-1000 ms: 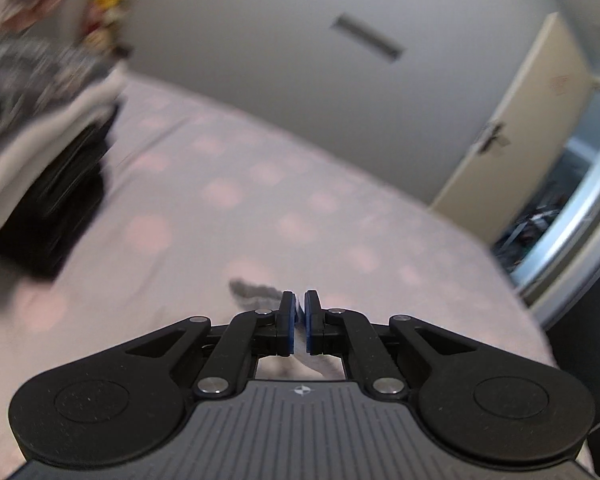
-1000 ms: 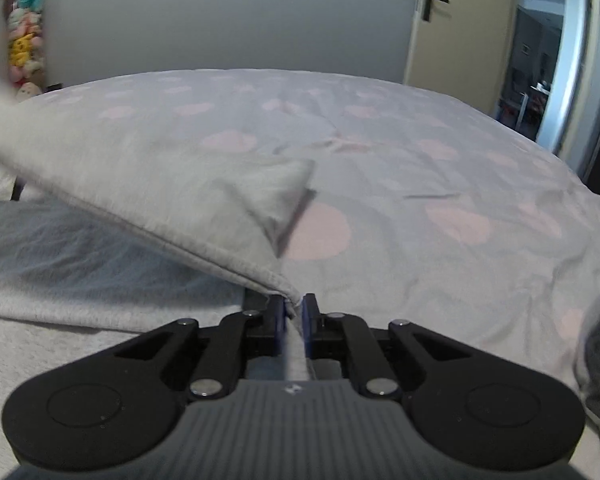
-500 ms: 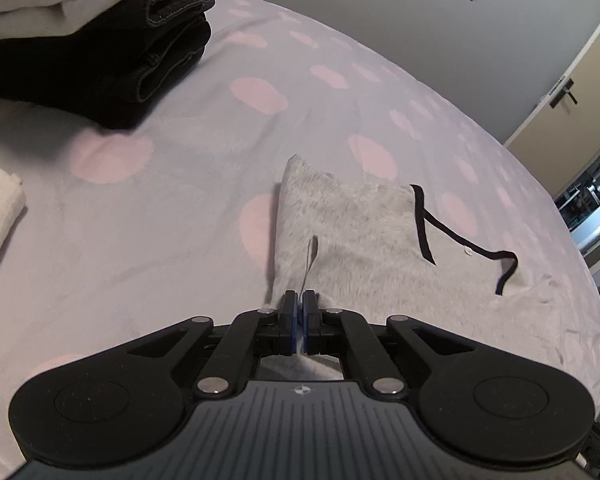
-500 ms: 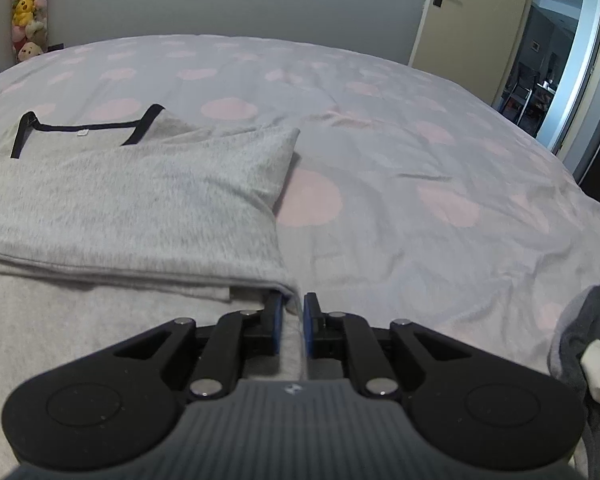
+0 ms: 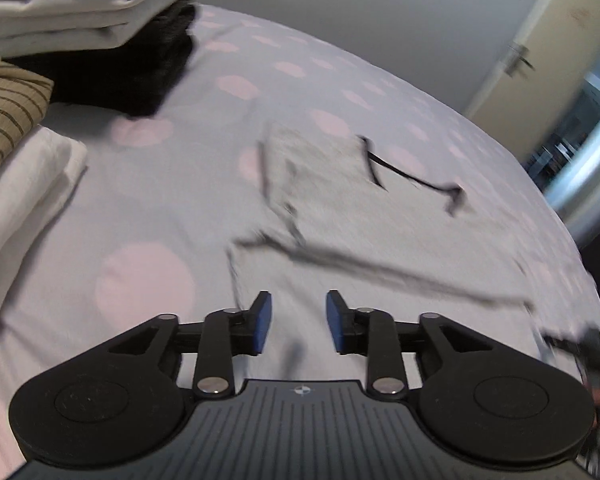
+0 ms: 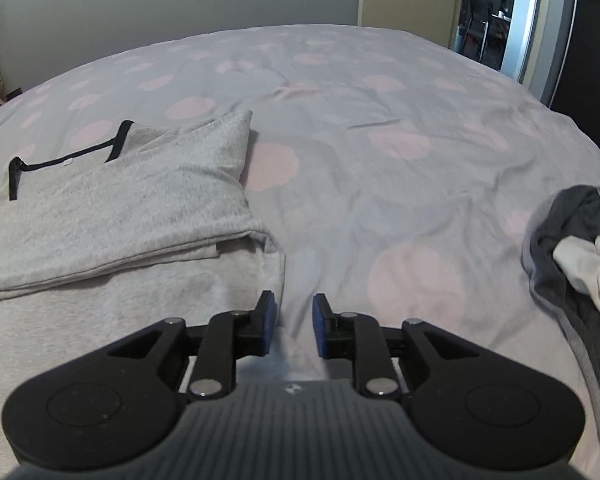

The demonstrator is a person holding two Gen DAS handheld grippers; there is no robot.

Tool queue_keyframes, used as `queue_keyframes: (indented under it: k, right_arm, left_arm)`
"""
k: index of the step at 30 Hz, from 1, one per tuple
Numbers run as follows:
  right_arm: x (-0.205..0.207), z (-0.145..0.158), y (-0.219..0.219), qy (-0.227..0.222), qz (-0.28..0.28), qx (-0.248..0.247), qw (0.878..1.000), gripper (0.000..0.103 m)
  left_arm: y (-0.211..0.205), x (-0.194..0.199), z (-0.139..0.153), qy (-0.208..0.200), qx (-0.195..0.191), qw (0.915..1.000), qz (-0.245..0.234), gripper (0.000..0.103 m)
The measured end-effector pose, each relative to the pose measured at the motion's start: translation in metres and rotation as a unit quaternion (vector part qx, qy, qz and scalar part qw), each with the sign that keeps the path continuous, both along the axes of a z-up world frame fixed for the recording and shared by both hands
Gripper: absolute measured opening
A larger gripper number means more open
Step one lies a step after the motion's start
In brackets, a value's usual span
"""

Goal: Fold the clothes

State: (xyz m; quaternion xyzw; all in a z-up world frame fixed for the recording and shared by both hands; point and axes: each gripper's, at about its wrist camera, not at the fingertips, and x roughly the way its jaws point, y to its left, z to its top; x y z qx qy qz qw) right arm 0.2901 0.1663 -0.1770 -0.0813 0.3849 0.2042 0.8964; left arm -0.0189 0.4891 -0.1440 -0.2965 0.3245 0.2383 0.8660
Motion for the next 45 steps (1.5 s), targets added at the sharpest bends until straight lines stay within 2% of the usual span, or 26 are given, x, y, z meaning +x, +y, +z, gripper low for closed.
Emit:
queue_keyframes:
  k: [2, 5, 6, 8, 11, 14, 16, 18, 20, 24, 26, 29, 32, 34, 36, 39, 41, 42, 43, 45]
  right_arm:
    - [-0.004, 0.002, -0.003, 0.008, -0.006, 0.008, 1.000, 0.024]
    - [-0.016, 0.009, -0.009, 0.016, -0.001, 0.022, 1.000, 0.027]
    - [-0.021, 0.012, -0.012, 0.018, 0.004, 0.028, 0.999, 0.031]
    - [-0.031, 0.020, -0.019, 0.033, 0.009, 0.045, 0.998, 0.031]
    - [-0.043, 0.040, -0.035, 0.070, 0.020, 0.092, 0.993, 0.031]
    - [-0.060, 0.066, -0.051, 0.082, 0.069, 0.110, 0.988, 0.044]
    - [-0.074, 0.084, -0.060, 0.072, 0.107, 0.092, 0.987, 0.047]
    - [-0.087, 0.101, -0.072, 0.052, 0.140, 0.058, 0.987, 0.047]
    - [-0.099, 0.115, -0.086, 0.034, 0.167, 0.026, 0.985, 0.047]
    - [-0.112, 0.128, -0.115, 0.019, 0.213, -0.030, 0.976, 0.047]
    - [-0.117, 0.128, -0.128, 0.012, 0.234, -0.061, 0.970, 0.046]
    - [-0.126, 0.122, -0.140, -0.004, 0.275, -0.121, 0.954, 0.045]
    - [-0.135, 0.111, -0.146, -0.022, 0.329, -0.186, 0.926, 0.045]
    - [-0.136, 0.101, -0.150, -0.017, 0.360, -0.215, 0.908, 0.045]
    - [-0.131, 0.088, -0.150, 0.010, 0.372, -0.228, 0.900, 0.044]
    - [-0.118, 0.068, -0.148, 0.050, 0.371, -0.234, 0.897, 0.044]
    - [-0.108, 0.056, -0.145, 0.076, 0.368, -0.230, 0.898, 0.044]
    - [-0.103, 0.050, -0.143, 0.092, 0.364, -0.224, 0.899, 0.044]
    - [-0.097, 0.046, -0.141, 0.109, 0.359, -0.217, 0.901, 0.044]
    - [-0.086, 0.035, -0.138, 0.148, 0.347, -0.198, 0.905, 0.044]
  left_arm:
    - [-0.019, -0.006, 0.007, 0.003, 0.014, 0.9991, -0.039, 0.053]
    - [-0.045, -0.013, 0.016, 0.007, 0.033, 0.9949, -0.095, 0.056]
    - [-0.052, -0.015, 0.019, 0.009, 0.038, 0.9929, -0.112, 0.056]
    - [-0.068, -0.018, 0.024, 0.016, 0.057, 0.9873, -0.148, 0.056]
    - [-0.093, -0.019, 0.029, 0.029, 0.095, 0.9736, -0.205, 0.056]
    - [-0.118, -0.017, 0.032, 0.049, 0.127, 0.9511, -0.277, 0.056]
    - [-0.134, -0.016, 0.033, 0.061, 0.153, 0.9291, -0.331, 0.056]
    - [-0.151, -0.016, 0.031, 0.084, 0.188, 0.8978, -0.389, 0.057]
    - [-0.167, -0.016, 0.028, 0.113, 0.227, 0.8600, -0.443, 0.060]
    - [-0.192, -0.013, 0.013, 0.177, 0.300, 0.7762, -0.526, 0.061]
    - [-0.200, -0.009, 0.005, 0.198, 0.327, 0.7441, -0.548, 0.061]
    - [-0.206, 0.001, -0.007, 0.213, 0.336, 0.7174, -0.572, 0.061]
    - [-0.207, 0.012, -0.021, 0.234, 0.337, 0.7018, -0.582, 0.061]
    - [-0.208, 0.017, -0.030, 0.250, 0.339, 0.6921, -0.586, 0.061]
    - [-0.209, 0.020, -0.037, 0.256, 0.342, 0.6839, -0.592, 0.061]
    - [-0.212, 0.020, -0.043, 0.258, 0.345, 0.6772, -0.597, 0.060]
    - [-0.210, 0.019, -0.045, 0.258, 0.338, 0.6787, -0.599, 0.055]
    - [-0.209, 0.019, -0.046, 0.259, 0.328, 0.6838, -0.598, 0.052]
    - [-0.208, 0.018, -0.047, 0.259, 0.319, 0.6886, -0.597, 0.045]
    - [-0.207, 0.015, -0.048, 0.255, 0.315, 0.6929, -0.596, 0.041]
